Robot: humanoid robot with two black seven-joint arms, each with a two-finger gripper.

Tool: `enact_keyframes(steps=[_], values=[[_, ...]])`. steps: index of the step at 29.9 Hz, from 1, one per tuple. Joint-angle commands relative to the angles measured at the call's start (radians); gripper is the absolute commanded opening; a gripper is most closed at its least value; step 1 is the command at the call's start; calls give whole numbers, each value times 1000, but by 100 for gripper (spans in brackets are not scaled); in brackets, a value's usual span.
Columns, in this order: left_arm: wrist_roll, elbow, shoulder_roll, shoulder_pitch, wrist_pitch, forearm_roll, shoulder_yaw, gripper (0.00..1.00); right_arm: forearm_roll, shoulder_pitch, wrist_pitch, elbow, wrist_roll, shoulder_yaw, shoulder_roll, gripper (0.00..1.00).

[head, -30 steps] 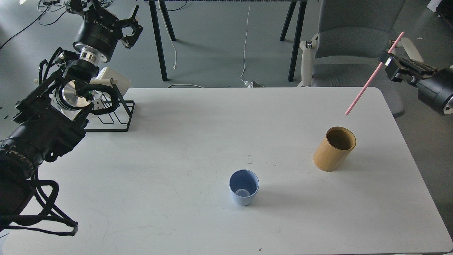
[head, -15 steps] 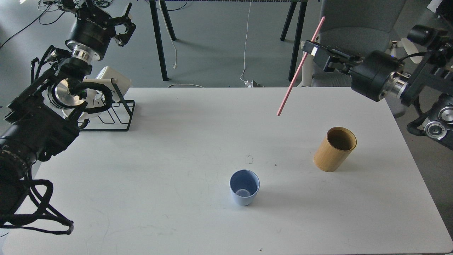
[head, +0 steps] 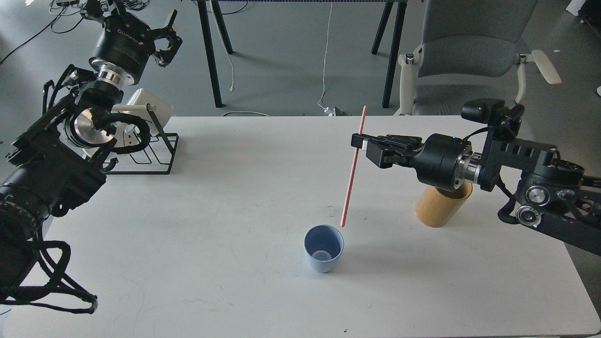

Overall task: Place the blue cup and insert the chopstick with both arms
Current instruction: 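Move the straw over the blue cup and lower it inside, then release the straw and raise the right arm away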

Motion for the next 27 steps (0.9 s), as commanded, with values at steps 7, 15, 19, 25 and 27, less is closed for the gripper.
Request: enact_keyframes(steps=[7,15,19,25,27], values=[[-3,0,-1,1,0,0,0,100,1,-11,0,-83,0,-35,104,0],[-3,0,-3,3,0,0,-2,100,2,-22,0,-148,-3,-50,210,1],[-3,1,2,3,0,0,-2,100,1,-22,0,-154,0,-61,204,1],[-4,12,-3,3,0,0,-2,100,1,-34,0,-154,2,-63,198,9],[-4,12,-3,3,0,0,-2,100,1,-36,0,-154,2,-61,198,19]])
